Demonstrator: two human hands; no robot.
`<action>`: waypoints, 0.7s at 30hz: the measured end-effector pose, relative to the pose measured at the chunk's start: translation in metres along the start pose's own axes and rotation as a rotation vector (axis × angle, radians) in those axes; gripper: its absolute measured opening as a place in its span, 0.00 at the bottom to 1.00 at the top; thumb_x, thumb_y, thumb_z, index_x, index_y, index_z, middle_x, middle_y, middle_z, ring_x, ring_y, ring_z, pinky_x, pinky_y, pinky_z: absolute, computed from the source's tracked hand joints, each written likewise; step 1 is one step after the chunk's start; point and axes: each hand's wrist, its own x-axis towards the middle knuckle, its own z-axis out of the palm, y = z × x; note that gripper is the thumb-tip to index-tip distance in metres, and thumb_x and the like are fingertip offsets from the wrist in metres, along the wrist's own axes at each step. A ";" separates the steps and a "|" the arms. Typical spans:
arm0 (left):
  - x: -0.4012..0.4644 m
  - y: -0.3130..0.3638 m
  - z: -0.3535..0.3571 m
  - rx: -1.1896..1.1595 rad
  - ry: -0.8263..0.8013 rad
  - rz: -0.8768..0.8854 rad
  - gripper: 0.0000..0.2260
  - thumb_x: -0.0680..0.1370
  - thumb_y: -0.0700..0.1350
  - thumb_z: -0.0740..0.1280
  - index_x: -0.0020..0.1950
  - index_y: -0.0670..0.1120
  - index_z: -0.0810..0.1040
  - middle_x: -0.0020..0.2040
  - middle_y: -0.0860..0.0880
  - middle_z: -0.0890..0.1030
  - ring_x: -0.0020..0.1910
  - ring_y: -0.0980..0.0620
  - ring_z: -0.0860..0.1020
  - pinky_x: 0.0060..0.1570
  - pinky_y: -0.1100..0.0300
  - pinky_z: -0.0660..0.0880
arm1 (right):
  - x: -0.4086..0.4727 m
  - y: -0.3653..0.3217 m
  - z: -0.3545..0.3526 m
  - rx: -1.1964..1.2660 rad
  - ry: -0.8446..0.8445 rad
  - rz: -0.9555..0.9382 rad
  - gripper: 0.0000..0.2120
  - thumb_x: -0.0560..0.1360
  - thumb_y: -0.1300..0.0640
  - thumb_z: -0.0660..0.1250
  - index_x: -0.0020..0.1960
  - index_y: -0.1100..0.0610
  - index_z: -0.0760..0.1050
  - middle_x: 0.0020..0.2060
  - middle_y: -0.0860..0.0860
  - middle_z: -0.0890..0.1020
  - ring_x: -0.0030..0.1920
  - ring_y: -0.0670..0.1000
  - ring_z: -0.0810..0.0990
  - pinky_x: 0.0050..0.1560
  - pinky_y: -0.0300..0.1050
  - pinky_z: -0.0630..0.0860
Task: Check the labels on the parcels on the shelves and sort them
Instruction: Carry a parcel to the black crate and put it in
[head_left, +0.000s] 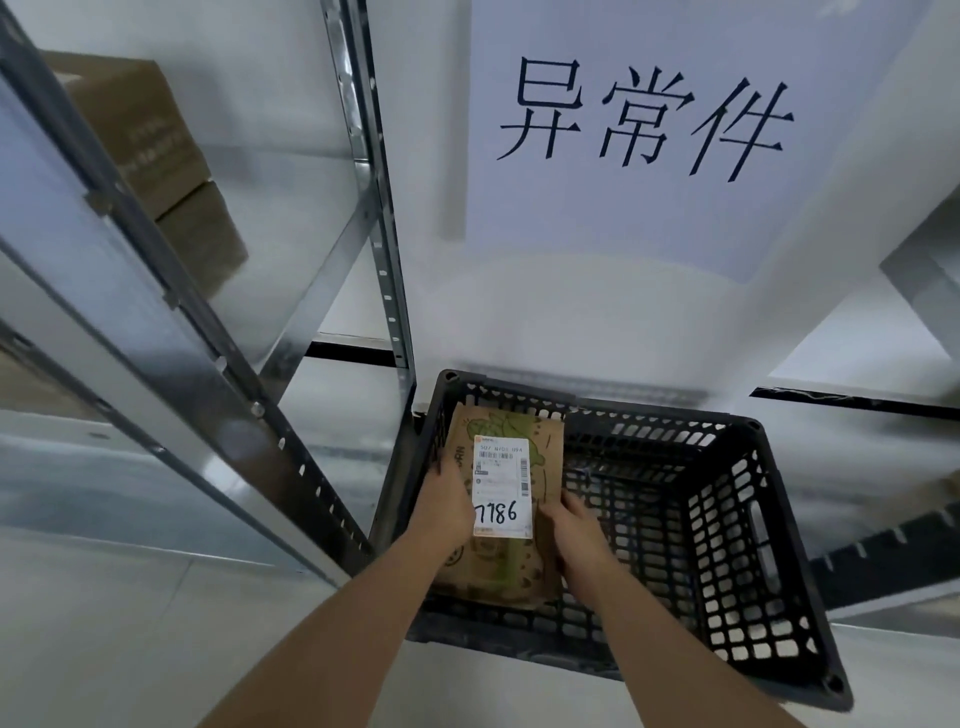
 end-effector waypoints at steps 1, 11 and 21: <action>0.000 -0.002 0.004 0.044 0.035 0.026 0.27 0.83 0.39 0.62 0.81 0.44 0.57 0.72 0.41 0.71 0.63 0.44 0.77 0.63 0.51 0.77 | 0.004 0.003 0.000 0.001 -0.008 -0.004 0.16 0.82 0.59 0.63 0.68 0.51 0.77 0.57 0.52 0.85 0.57 0.55 0.83 0.61 0.56 0.80; 0.009 -0.012 0.017 0.368 0.031 0.175 0.27 0.80 0.39 0.68 0.79 0.46 0.66 0.80 0.45 0.61 0.79 0.45 0.59 0.74 0.54 0.67 | 0.015 0.004 0.005 -0.187 -0.005 -0.022 0.19 0.85 0.52 0.59 0.75 0.50 0.70 0.67 0.51 0.79 0.64 0.52 0.78 0.68 0.53 0.75; 0.001 -0.007 0.015 0.497 -0.084 0.139 0.40 0.80 0.37 0.68 0.84 0.44 0.46 0.84 0.45 0.45 0.82 0.42 0.46 0.80 0.47 0.56 | 0.029 0.000 0.003 -0.504 0.005 -0.023 0.22 0.84 0.51 0.58 0.77 0.52 0.67 0.69 0.52 0.77 0.67 0.55 0.76 0.70 0.53 0.73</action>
